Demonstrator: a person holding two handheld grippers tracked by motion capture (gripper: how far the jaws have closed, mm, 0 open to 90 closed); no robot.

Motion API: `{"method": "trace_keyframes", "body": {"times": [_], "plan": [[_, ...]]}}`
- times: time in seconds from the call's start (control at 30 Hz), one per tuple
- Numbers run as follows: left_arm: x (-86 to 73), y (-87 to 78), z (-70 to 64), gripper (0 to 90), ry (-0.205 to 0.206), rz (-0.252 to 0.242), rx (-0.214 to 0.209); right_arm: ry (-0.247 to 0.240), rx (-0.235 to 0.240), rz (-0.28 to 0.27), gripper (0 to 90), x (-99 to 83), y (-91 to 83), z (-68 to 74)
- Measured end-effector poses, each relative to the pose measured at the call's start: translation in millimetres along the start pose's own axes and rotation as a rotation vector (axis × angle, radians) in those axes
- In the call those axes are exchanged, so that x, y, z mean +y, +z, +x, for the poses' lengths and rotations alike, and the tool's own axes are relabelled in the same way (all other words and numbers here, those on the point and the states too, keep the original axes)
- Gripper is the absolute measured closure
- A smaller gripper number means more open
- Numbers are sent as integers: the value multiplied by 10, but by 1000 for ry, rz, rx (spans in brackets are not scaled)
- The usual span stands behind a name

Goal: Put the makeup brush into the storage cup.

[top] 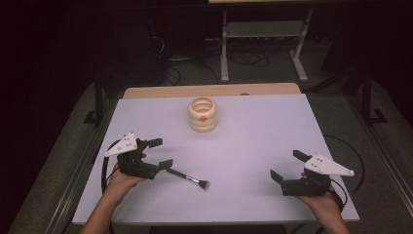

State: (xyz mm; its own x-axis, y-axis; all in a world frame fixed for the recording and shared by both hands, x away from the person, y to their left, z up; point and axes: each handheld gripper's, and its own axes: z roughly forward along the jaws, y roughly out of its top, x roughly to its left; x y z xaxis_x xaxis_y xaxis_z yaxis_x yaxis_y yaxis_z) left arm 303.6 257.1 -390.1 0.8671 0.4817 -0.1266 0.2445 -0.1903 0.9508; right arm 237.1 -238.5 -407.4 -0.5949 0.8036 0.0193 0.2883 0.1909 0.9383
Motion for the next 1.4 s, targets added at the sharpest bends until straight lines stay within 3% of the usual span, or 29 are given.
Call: {"method": "trace_keyframes", "body": {"times": [0.63, 1.4], "plan": [[118, 94, 68, 101, 11, -20, -11, 4, -1, -1, 0, 2, 4, 0], [256, 246, 118, 102, 36, -2, -39, 5, -1, -2, 0, 6, 1, -1]]}}
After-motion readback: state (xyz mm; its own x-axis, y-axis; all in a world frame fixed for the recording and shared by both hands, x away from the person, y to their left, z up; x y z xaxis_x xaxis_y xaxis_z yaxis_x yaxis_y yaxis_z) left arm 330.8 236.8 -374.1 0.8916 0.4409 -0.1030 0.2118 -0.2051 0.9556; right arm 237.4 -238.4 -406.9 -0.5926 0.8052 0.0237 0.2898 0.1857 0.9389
